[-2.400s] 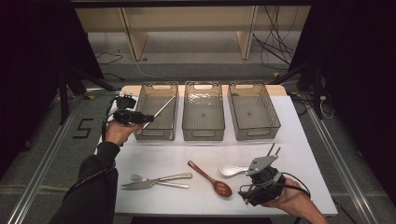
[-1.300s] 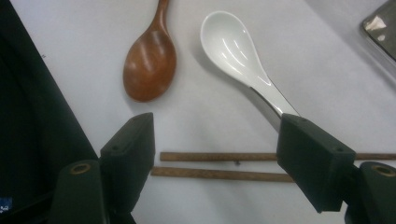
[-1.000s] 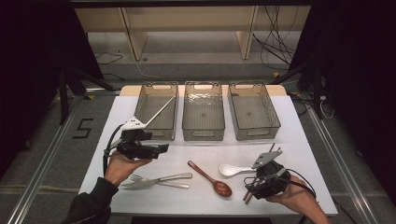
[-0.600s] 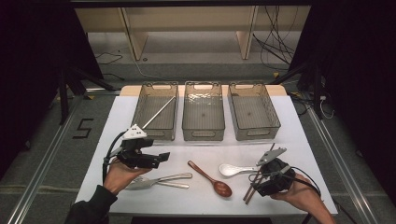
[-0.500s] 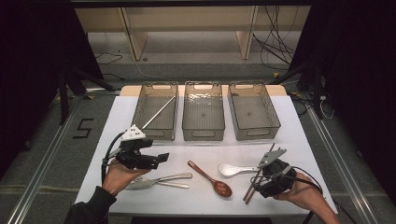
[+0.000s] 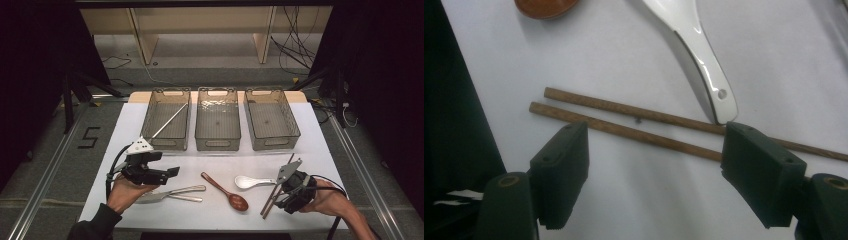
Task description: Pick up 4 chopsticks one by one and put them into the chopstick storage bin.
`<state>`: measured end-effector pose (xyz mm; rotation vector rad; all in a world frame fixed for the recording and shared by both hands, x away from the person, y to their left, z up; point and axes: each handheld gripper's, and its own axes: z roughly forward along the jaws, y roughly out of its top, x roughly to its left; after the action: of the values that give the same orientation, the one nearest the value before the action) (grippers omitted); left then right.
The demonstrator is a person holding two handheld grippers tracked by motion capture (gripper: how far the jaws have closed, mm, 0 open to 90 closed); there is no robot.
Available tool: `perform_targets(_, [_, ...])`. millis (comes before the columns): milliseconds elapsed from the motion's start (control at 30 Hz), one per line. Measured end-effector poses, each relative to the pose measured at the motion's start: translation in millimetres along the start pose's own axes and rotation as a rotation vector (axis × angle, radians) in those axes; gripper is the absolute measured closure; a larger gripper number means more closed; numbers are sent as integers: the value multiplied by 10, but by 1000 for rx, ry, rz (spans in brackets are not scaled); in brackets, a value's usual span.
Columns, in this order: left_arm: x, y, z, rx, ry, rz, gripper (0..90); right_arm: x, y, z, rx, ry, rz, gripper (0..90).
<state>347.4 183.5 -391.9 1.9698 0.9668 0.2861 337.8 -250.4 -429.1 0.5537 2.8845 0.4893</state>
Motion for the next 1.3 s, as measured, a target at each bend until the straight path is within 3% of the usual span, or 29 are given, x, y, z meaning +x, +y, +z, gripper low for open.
perform_targets(300, [6, -18, -12, 2, 0, -5, 156, -44, 14, 85, 43, 42, -66, 303])
perform_targets(700, [10, -21, -9, 1, -4, -1, 156, -114, 36, 186, 60, 50, -124, 334])
perform_targets(900, [9, -24, -5, 2, -4, -2, 156, -141, 49, 220, 86, 67, -103, 345])
perform_targets(967, [4, -24, -5, -1, -4, 2, 156, -169, 43, 243, 83, 71, -122, 345])
perform_targets(1000, [3, -23, -8, 0, -4, 5, 156, -161, 49, 239, 95, 75, -97, 345])
perform_targets(1100, [0, -22, -9, -3, -5, 5, 156, -181, 47, 258, 100, 76, -101, 346])
perform_targets(1133, [-1, -23, -9, -5, -4, 6, 156, -198, 41, 277, 95, 72, -123, 347])
perform_targets(1300, [-2, -20, -18, -10, -7, 6, 155, -220, 38, 306, 120, 80, -104, 350])
